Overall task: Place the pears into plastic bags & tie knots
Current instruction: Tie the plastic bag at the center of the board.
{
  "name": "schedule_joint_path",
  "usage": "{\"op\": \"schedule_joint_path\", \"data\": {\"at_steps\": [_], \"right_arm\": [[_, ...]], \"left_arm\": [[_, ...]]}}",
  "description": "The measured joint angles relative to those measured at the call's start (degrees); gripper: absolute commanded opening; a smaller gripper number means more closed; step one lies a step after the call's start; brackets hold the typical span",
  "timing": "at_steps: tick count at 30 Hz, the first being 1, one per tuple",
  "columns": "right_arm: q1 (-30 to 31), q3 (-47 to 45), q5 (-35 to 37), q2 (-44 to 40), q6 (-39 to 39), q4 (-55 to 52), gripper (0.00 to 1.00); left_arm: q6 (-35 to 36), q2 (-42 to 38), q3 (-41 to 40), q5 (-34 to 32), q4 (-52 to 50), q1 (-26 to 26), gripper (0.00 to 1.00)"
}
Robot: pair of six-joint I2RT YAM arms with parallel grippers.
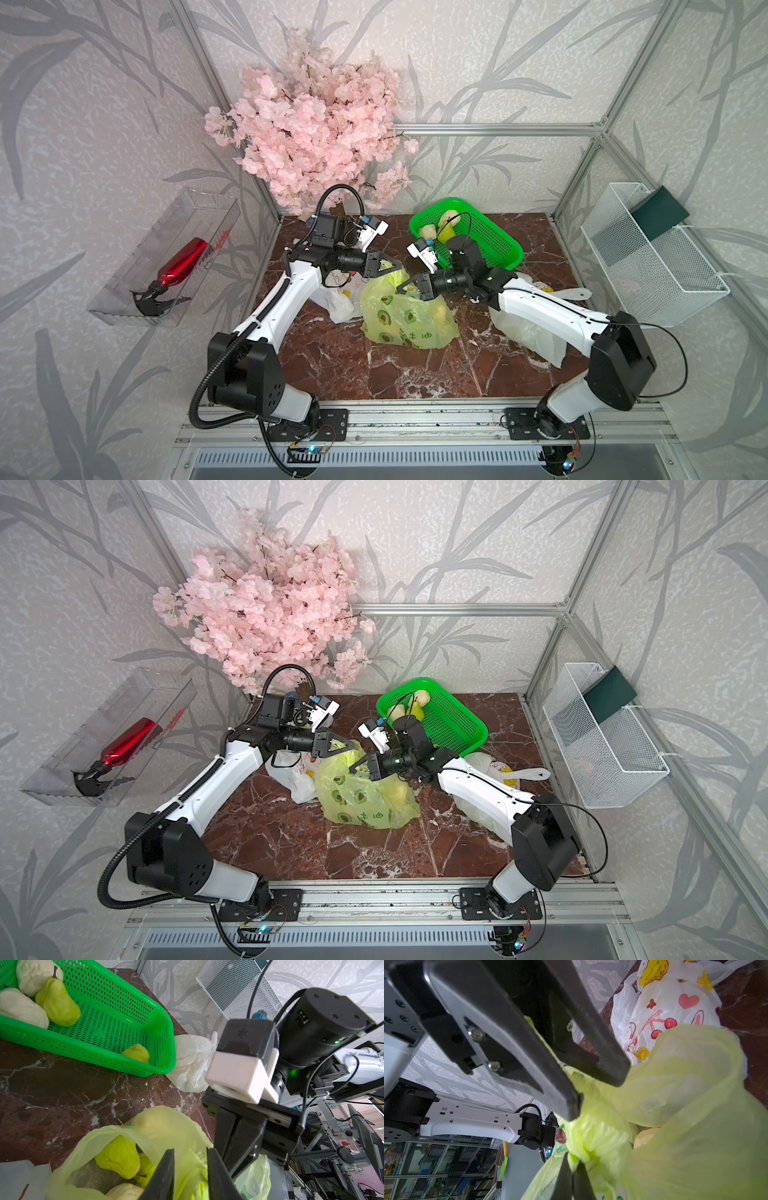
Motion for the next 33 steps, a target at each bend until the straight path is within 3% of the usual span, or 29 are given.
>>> {"op": "schedule_joint_path", "data": {"at_steps": [10,13,15,17,22,27,30,33], "right_arm": [[0.07,0.33,0.0,0.0,0.31,0.07,0.0],[0.07,0.37,-0.02,0.02,0.31,0.04,0.0],[0.07,0.37,-0.04,0.11,0.35,0.04,0.01],[0.07,0.37,-0.09,0.22,0.35,0.04,0.03],[-0.76,1.33,-2.23,0.31,-0.68,-1.73,0.22],[-4.68,4.61,-6.19,-0.2,-3.69,-5.99,0.33],[-7.37,7.87,-4.76,-1.01,-7.96,-10.86,0.44],[-8.44,12.5,-0.83,-1.05,-14.36,-16.7,0.61]], "left_arm": [[1.18,0.0,-0.09,0.04,-0.28,-1.2,0.31],[1.73,0.0,-0.46,-0.07,-0.55,-1.55,0.19],[2.14,0.02,-0.72,-0.22,-0.55,-1.77,0.02],[2.34,0.04,-0.85,-0.28,-0.28,-1.86,0.0],[4.13,0.04,-0.98,-0.35,1.25,-1.88,0.0],[9.31,-0.24,-1.55,-0.04,4.61,-1.86,0.0],[12.96,-0.5,-1.81,0.44,5.22,-1.84,0.0],[16.0,-0.5,-1.81,1.2,5.14,-1.84,0.0]]}}
